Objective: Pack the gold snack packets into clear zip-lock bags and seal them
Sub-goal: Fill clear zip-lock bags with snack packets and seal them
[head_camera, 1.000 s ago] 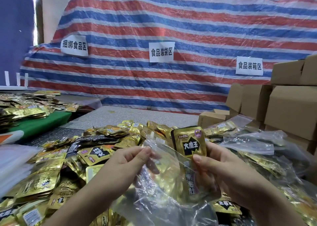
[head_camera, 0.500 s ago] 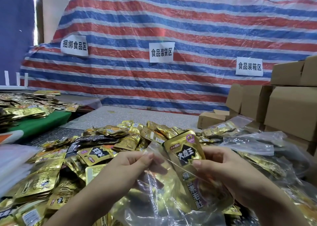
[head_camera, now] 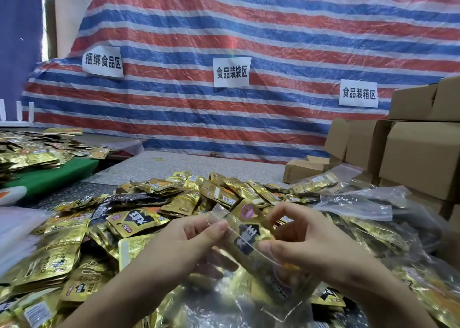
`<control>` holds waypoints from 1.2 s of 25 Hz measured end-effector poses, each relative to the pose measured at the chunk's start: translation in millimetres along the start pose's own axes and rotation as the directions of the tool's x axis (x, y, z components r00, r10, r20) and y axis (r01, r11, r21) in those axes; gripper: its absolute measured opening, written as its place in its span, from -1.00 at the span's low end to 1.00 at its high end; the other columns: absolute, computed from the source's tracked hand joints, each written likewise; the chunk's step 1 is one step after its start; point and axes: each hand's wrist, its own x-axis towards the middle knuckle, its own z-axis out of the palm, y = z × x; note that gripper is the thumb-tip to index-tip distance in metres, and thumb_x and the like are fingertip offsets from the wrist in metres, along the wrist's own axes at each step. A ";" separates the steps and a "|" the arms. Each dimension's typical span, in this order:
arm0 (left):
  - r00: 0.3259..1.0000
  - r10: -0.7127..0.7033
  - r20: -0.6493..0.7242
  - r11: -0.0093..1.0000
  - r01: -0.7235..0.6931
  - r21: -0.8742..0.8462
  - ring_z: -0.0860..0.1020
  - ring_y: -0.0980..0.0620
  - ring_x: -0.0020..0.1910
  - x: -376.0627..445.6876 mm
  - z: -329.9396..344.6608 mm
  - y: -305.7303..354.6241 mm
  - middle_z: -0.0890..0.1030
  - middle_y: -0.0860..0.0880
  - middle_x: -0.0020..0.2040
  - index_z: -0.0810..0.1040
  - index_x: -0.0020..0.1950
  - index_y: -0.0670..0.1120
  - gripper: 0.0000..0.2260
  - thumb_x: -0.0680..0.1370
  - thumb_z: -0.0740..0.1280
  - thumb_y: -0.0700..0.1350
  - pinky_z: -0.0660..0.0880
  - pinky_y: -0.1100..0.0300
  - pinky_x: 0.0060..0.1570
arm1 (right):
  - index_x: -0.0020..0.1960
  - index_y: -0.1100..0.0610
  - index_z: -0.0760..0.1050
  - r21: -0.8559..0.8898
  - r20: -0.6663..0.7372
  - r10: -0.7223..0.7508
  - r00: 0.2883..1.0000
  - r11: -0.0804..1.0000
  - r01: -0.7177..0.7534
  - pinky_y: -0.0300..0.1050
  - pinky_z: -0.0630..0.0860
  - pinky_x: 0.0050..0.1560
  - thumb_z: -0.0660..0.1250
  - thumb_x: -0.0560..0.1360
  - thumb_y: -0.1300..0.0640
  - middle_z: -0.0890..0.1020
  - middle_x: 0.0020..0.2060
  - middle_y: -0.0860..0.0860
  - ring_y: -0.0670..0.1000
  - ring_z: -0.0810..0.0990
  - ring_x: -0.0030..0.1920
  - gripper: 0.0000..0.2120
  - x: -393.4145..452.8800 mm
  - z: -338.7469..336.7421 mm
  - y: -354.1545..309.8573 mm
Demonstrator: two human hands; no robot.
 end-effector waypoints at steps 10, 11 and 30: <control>0.954 0.104 -0.281 0.987 -0.133 -0.088 0.66 -0.08 -0.33 -0.2 8.3 12.2 0.70 -0.18 -0.21 0.71 -0.23 -0.13 -0.78 0.53 0.34 -0.09 0.55 0.11 -0.29 | -0.06 0.02 0.70 -0.117 -0.093 -0.205 0.974 0.974 0.194 -0.16 0.59 -0.14 0.39 0.52 -0.09 0.74 -0.18 -0.05 -0.07 0.69 -0.18 -0.79 -7.4 3.6 -10.3; 0.943 0.133 -0.305 0.977 -0.177 -0.123 0.66 -0.07 -0.35 -1.5 9.5 25.1 0.71 -0.16 -0.21 0.71 -0.24 -0.11 -0.80 0.49 0.35 -0.07 0.56 0.08 -0.30 | -0.03 0.01 0.70 -0.099 -0.106 -0.278 0.955 0.958 0.268 -0.23 0.59 -0.10 0.45 0.49 -0.04 0.74 -0.14 -0.06 -0.09 0.70 -0.13 -0.85 -10.3 -1.5 -14.7; 0.804 0.303 -0.511 0.922 -0.382 -0.055 0.54 -0.03 -0.55 31.1 12.8 32.4 0.65 -0.13 -0.37 0.61 -0.21 -0.06 -0.75 0.49 0.30 0.09 0.42 0.18 -0.49 | 0.25 0.15 0.47 0.569 -0.160 -0.038 0.986 0.813 0.124 -0.10 0.62 -0.17 0.59 0.18 -0.24 0.72 -0.02 0.14 0.11 0.71 -0.12 -0.22 27.3 2.0 21.2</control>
